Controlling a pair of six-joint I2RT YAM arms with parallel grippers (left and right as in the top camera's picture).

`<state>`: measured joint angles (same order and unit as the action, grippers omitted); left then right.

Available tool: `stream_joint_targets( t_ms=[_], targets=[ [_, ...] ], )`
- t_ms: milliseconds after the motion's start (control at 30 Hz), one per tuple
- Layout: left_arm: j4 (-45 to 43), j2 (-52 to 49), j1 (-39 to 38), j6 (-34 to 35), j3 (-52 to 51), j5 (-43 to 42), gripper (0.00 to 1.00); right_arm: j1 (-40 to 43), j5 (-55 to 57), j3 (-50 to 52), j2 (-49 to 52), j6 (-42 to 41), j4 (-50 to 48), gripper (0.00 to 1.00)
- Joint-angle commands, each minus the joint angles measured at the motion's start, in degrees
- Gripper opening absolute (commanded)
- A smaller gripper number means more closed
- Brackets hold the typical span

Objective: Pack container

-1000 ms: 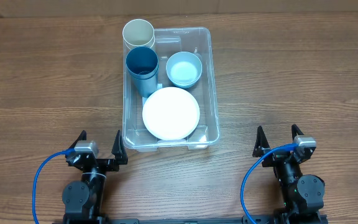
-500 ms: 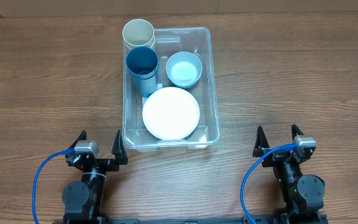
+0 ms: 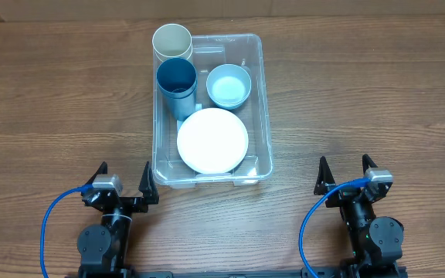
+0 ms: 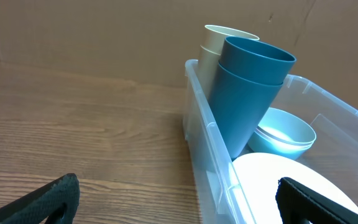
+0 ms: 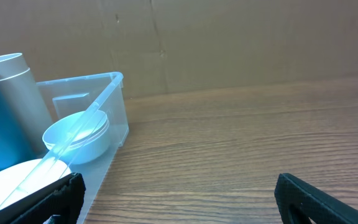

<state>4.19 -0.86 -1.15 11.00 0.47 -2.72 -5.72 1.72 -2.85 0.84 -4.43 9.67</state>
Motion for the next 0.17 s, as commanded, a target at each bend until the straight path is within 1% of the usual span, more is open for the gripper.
stream_joint_targets(
  t_ms=[0, 133],
  targets=[
    [0.1, 0.6, 0.0, -0.3, -0.2, 0.3, 1.0, 0.3, -0.1, 0.3, -0.7, 0.4, -0.3, 1.0],
    [0.1, 0.6, 0.0, -0.3, -0.2, 0.3, 1.0, 0.3, -0.1, 0.3, -0.7, 0.4, -0.3, 1.0]
  ],
)
